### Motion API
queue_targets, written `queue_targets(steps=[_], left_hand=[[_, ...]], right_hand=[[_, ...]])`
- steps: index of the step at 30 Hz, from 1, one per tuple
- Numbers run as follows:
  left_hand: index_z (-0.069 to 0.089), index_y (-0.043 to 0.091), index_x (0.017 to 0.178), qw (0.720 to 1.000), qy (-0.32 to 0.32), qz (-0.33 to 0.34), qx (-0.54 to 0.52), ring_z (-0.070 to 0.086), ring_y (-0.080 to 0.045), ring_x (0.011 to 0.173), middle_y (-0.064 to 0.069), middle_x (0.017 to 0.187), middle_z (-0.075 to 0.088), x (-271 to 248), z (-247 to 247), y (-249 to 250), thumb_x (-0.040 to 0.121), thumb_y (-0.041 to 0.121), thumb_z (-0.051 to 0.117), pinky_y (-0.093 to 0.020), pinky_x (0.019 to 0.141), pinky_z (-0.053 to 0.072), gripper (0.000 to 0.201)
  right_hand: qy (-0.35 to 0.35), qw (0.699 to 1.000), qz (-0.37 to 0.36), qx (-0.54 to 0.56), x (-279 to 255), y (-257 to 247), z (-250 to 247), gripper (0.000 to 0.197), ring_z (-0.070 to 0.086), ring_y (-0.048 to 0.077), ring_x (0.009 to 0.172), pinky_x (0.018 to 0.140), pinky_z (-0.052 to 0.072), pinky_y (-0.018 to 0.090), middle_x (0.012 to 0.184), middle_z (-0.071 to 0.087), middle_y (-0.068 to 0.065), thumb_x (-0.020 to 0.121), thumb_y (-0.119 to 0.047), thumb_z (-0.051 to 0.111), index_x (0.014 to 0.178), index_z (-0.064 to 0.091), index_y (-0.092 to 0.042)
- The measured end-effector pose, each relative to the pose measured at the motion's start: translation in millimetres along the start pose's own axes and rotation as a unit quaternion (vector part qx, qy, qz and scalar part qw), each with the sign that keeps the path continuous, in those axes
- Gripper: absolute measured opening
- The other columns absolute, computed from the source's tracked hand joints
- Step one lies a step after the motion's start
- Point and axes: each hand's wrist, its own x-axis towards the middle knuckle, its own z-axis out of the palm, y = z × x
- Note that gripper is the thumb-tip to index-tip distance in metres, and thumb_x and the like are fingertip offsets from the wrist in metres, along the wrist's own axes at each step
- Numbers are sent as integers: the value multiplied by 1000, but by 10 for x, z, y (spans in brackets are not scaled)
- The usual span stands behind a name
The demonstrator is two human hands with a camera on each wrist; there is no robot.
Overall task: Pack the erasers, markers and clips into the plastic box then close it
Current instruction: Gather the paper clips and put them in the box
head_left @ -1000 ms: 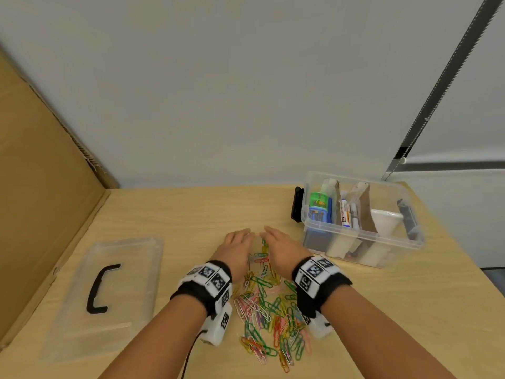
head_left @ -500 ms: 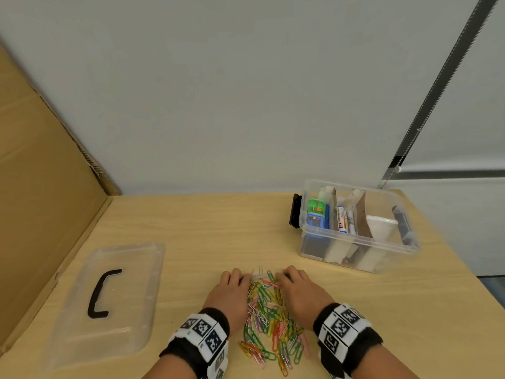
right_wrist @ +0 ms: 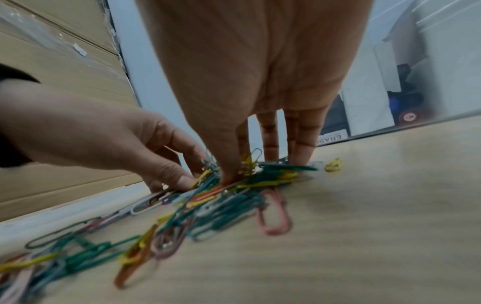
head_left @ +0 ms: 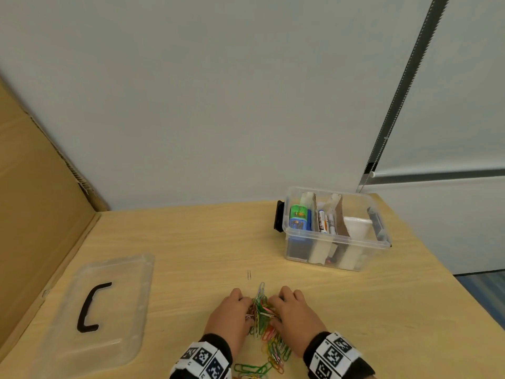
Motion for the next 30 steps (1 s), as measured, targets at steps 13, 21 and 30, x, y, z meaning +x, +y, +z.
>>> queue_targets(steps=[13,21,30], left_hand=[[48,25,130,999,14,-26,14,46,-15,114,5,125,46,-64,12,70,87,38,59,-30,96,45,46],[56,25,127,998,44,-42,-12,54,-14,107,4,118,52,-104,42,55,93,25,54,-26,93,46,34],[70,27,100,998,47,-35,-4,58,-13,86,4,91,54,-39,-50,75,93,37,52,-16,66,39,21]], right_hand=[[41,999,-2,-22,34,121,-11,38,48,25,109,83,43,30,116,52,5,91,-1,44,123,55,-18],[45,999,-16,-7,80,190,13,39,54,23,102,83,44,29,110,56,3,90,-4,50,122,60,-24],[69,976,47,202,35,426,-218,26,60,9,98,88,45,18,113,69,-3,89,-21,62,114,70,-21]])
